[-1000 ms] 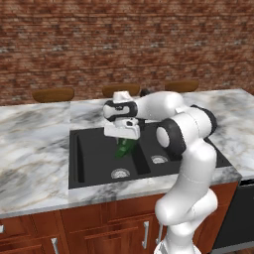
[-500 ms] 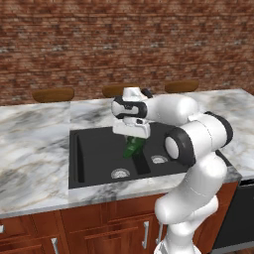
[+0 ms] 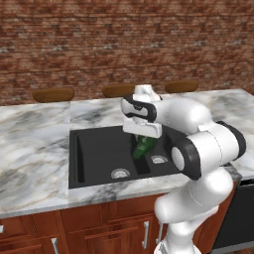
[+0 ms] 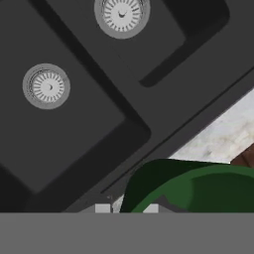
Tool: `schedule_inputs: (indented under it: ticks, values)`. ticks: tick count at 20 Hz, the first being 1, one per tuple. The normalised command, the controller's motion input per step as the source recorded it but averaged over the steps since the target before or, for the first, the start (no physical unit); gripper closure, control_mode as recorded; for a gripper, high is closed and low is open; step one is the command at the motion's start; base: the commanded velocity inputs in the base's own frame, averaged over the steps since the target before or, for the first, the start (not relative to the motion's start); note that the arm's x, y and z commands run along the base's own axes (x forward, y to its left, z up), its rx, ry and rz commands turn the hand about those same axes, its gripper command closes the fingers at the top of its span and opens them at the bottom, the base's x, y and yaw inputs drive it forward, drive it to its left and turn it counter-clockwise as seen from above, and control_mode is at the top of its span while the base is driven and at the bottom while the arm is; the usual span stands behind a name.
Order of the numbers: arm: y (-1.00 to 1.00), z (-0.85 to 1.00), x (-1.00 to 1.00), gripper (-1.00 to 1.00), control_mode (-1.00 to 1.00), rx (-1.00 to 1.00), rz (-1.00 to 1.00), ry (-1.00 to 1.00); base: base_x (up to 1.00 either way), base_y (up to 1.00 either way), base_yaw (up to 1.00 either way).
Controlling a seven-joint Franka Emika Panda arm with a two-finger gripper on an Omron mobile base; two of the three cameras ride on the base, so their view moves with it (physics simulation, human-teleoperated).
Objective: Move any existing items from the left basin to the right basin for drying. Then move the glass cup from the counter to the left basin of the sink for washing.
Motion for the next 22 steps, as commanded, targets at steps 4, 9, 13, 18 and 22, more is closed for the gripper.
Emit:
schedule_inputs:
  ticks: [4,9,13,18,22]
  values:
    - [-0.42,0.11,-0.14,1.0,-1.0,0.0,-0.01,0.0,0.0,0.0,0.0]
    - [-0.49,0.03,-0.05,1.0,-1.0,0.0,-0.01,0.0,0.0,0.0,0.0]
    - [-0.49,0.0,0.0,1.0,-1.0,0.0,-0.01,0.0,0.0,0.0,0.0]
    - [-0.42,0.0,0.01,1.0,-1.0,0.0,0.0,0.0,0.0,0.0,0.0]
    - [-0.34,0.0,0.17,1.0,-1.0,0.0,0.0,0.0,0.0,0.0,0.0]
